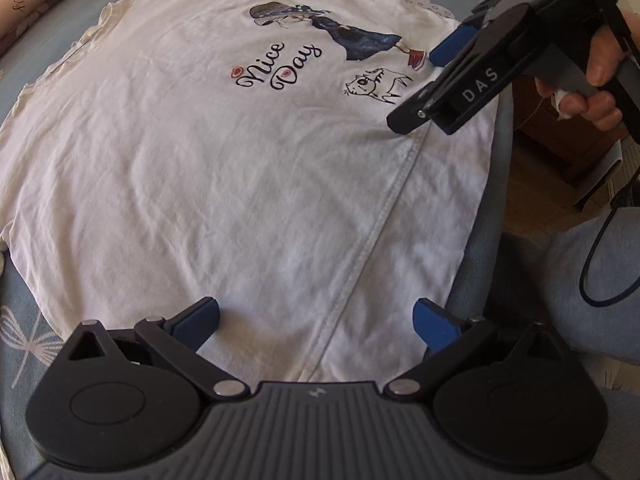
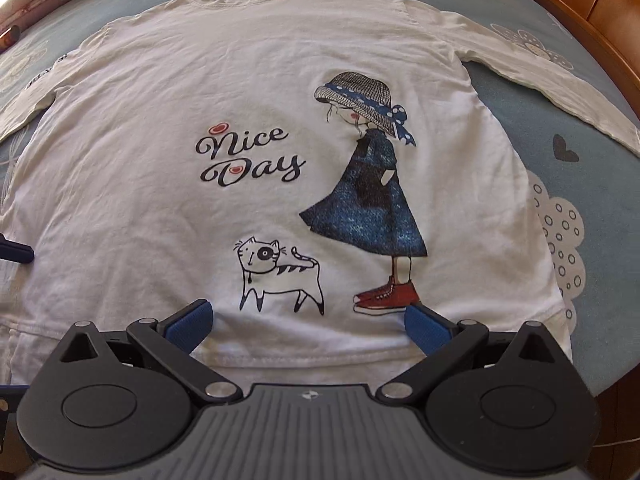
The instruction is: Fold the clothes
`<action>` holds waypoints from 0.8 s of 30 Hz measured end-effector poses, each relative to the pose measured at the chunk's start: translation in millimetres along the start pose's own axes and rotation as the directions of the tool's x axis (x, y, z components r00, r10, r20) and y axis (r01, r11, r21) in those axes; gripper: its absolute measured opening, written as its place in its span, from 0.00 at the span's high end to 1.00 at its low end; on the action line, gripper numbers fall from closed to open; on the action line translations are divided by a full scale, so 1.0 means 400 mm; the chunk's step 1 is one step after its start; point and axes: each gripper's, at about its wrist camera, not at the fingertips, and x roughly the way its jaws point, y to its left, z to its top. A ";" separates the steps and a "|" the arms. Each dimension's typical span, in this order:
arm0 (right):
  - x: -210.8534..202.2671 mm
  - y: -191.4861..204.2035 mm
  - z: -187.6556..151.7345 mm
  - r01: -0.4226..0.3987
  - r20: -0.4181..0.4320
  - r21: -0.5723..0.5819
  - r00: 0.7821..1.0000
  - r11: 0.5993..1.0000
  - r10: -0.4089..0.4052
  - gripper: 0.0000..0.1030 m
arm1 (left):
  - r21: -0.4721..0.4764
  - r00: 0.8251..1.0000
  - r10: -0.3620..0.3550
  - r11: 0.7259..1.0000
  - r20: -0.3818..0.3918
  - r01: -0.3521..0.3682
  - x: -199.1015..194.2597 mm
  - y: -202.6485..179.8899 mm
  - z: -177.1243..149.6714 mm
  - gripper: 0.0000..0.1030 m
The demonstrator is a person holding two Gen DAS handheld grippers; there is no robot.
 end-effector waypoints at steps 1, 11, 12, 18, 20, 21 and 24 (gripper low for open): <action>-0.007 0.003 0.008 -0.010 0.009 0.000 1.000 1.000 0.010 0.00 | 0.003 1.000 0.008 1.000 0.027 -0.008 -0.004 0.001 0.012 0.01; 0.031 0.031 0.031 -0.023 0.035 -0.037 0.999 0.999 0.025 0.00 | -0.010 1.000 0.004 1.000 0.013 -0.004 0.040 -0.026 0.010 0.01; 0.027 0.030 0.017 -0.022 0.045 -0.061 0.999 0.998 0.025 0.00 | -0.011 1.000 0.010 1.000 0.008 -0.010 0.035 -0.030 -0.004 0.01; -0.006 -0.007 0.045 -0.020 0.025 -0.077 0.999 0.997 0.022 0.00 | -0.079 1.000 0.010 0.997 0.014 -0.009 0.000 -0.003 -0.010 0.01; -0.019 -0.043 0.079 0.024 0.111 -0.046 0.994 0.999 -0.018 0.00 | -0.094 0.999 0.044 0.995 0.031 -0.041 0.005 0.014 -0.004 0.01; -0.013 -0.064 0.100 0.044 0.137 -0.030 0.990 0.999 -0.040 0.00 | -0.104 0.998 0.056 0.993 0.029 -0.053 0.016 0.026 0.002 0.01; 0.038 -0.133 0.147 0.049 0.112 0.036 0.992 0.998 -0.053 0.00 | -0.124 0.997 0.071 0.990 0.028 -0.067 0.040 0.048 0.005 0.01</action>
